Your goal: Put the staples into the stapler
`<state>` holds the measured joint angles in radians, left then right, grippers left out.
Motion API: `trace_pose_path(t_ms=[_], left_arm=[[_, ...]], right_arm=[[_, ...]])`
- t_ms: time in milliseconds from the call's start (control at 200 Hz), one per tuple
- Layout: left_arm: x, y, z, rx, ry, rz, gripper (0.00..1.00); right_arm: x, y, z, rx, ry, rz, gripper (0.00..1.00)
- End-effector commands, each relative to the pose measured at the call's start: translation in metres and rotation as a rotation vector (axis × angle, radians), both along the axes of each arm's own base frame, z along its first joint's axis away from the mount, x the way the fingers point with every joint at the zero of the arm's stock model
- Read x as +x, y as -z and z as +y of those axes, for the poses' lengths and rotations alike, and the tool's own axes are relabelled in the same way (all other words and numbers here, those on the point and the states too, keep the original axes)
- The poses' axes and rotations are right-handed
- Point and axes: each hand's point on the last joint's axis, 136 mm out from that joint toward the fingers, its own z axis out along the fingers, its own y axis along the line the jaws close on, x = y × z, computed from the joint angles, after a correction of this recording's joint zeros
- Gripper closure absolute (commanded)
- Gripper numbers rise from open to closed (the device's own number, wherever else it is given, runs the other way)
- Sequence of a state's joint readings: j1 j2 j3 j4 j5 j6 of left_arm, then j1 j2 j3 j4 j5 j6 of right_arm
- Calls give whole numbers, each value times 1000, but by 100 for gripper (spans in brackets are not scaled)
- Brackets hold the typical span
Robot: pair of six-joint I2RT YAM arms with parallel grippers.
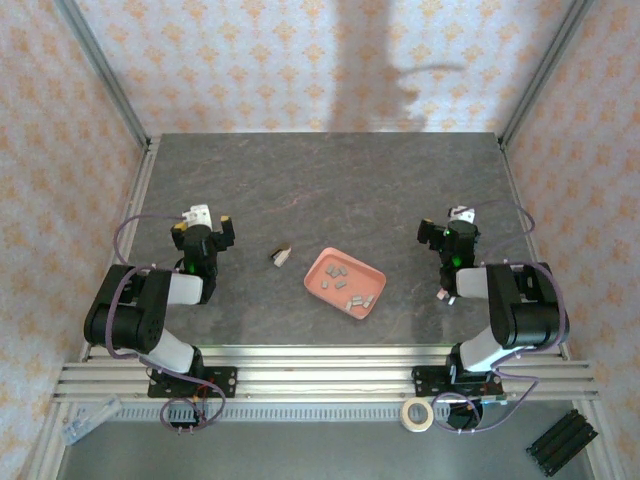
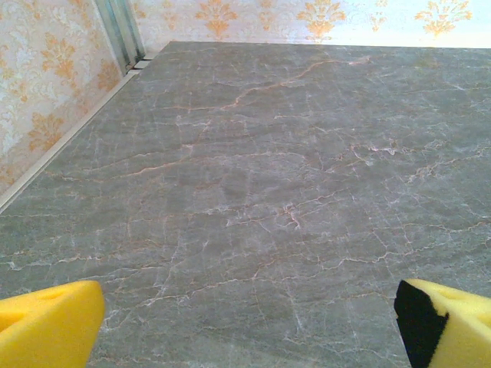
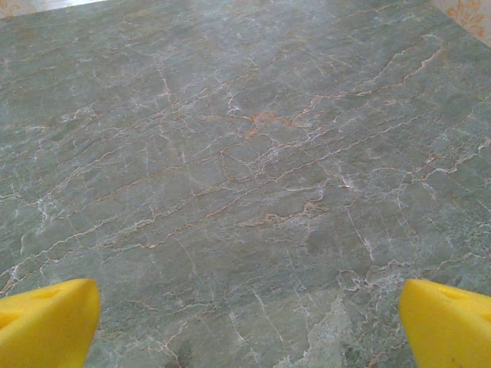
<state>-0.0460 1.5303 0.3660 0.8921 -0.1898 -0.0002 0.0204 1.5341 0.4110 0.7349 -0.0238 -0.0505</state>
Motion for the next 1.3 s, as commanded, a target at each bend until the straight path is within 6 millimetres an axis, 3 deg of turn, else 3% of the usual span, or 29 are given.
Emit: trace_pose_path(t_ms=[0, 310, 440, 1296], left_arm=[[5, -5, -3, 3, 8, -11, 0], [5, -5, -4, 5, 16, -9, 0], [9, -3, -15, 2, 78, 7, 0], [10, -4, -15, -1, 80, 6, 0]], right_arm=[[7, -17, -2, -9, 2, -55, 1], [7, -16, -2, -9, 3, -54, 1], [7, -16, -2, -9, 3, -54, 1], [8, -16, -4, 20, -7, -54, 1]])
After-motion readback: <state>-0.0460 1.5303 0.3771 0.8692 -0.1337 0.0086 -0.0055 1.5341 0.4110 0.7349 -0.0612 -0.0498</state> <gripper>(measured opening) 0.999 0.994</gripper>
